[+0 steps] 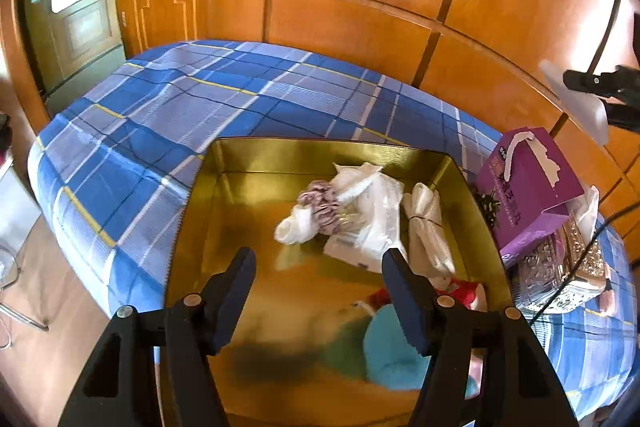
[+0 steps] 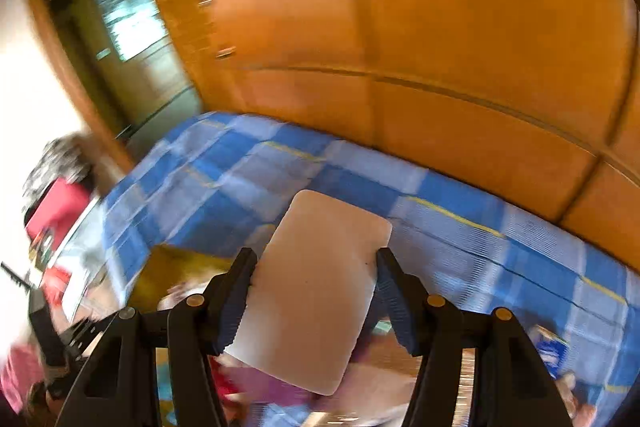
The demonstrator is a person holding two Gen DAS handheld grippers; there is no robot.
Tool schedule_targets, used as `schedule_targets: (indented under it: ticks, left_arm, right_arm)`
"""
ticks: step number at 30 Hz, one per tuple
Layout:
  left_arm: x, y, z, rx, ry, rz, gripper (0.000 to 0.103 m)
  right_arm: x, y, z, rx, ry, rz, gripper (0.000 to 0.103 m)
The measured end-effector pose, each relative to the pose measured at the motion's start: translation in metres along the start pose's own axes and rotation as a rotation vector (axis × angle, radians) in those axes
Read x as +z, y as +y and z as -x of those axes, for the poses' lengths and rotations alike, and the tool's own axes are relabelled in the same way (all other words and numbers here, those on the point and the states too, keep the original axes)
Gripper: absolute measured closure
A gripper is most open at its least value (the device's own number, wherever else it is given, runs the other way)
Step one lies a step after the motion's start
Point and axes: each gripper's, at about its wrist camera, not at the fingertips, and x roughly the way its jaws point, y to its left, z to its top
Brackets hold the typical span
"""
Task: Organize soft objects
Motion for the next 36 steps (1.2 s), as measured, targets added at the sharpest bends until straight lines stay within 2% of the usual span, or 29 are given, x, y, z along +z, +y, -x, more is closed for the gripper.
schedule_targets:
  ticks: [4, 10, 15, 19, 23, 27, 33, 36]
  left_arm:
    - [-0.006, 0.010, 0.009, 0.026, -0.018, 0.024, 0.037]
    - [-0.016, 0.017, 0.013, 0.030, -0.023, 0.067, 0.037]
    - [-0.022, 0.009, 0.019, 0.033, -0.038, 0.062, 0.037]
    - [-0.022, 0.005, 0.026, 0.041, -0.064, 0.060, 0.034]
    - [-0.021, 0.001, 0.032, 0.058, -0.088, 0.037, 0.034]
    - [-0.022, -0.002, 0.037, 0.066, -0.108, 0.020, 0.034]
    - [-0.022, -0.006, 0.045, 0.076, -0.138, 0.001, 0.031]
    - [-0.022, -0.008, 0.048, 0.080, -0.147, -0.001, 0.031]
  right_arm:
    - [-0.023, 0.052, -0.009, 0.082, 0.044, 0.127, 0.042]
    - [-0.082, 0.104, -0.024, 0.177, 0.129, 0.248, 0.042]
    - [-0.111, 0.125, -0.051, 0.119, 0.181, 0.316, 0.041]
    - [-0.120, 0.129, -0.073, 0.055, 0.200, 0.327, 0.036]
    - [-0.123, 0.129, -0.089, 0.040, 0.219, 0.304, 0.034]
    - [-0.123, 0.127, -0.090, 0.024, 0.207, 0.289, 0.032]
    - [-0.119, 0.126, -0.081, 0.037, 0.183, 0.267, 0.018]
    - [-0.118, 0.126, -0.077, 0.040, 0.168, 0.257, 0.018]
